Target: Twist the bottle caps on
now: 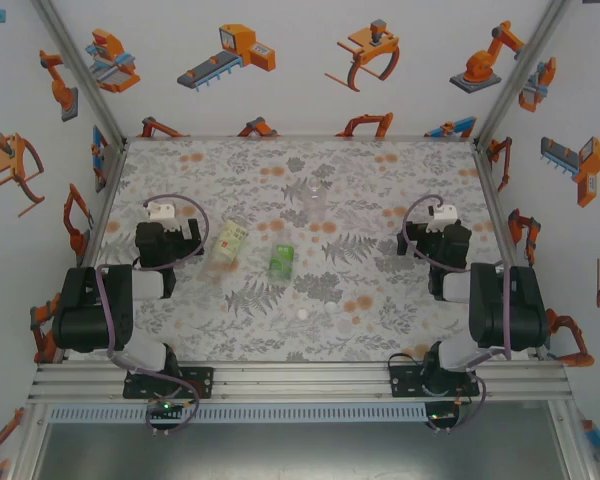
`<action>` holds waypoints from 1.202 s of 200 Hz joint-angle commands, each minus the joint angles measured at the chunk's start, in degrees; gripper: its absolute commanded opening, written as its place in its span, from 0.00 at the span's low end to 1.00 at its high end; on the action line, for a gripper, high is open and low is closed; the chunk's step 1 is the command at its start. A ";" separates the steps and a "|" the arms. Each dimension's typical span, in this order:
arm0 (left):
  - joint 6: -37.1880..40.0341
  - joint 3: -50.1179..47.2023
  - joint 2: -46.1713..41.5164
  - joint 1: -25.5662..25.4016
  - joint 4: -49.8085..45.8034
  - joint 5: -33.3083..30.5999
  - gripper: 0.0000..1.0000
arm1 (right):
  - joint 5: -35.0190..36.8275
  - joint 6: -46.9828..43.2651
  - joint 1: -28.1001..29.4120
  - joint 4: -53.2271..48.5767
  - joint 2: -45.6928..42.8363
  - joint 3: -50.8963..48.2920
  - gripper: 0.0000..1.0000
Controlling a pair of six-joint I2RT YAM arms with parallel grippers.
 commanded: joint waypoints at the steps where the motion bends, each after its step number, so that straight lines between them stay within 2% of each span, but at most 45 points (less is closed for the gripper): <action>1: -0.43 0.77 -0.17 0.05 0.19 0.41 0.97 | -1.04 -0.82 0.18 2.01 -0.07 -0.41 0.99; 99: -0.78 0.91 -0.16 0.58 -0.01 1.37 0.97 | -0.10 -0.32 0.14 1.72 0.08 -0.14 0.99; 137: -0.83 0.93 -0.16 0.67 -0.01 1.46 0.97 | 7.35 2.67 0.18 -1.43 0.11 1.55 0.99; 194: -1.11 1.02 -0.25 0.67 0.01 0.66 0.97 | 7.56 2.54 0.17 -1.71 0.02 1.53 0.99; 240: -2.46 3.41 -6.93 0.58 -10.13 -3.79 0.97 | 5.66 1.67 0.24 -4.40 -4.09 1.32 0.99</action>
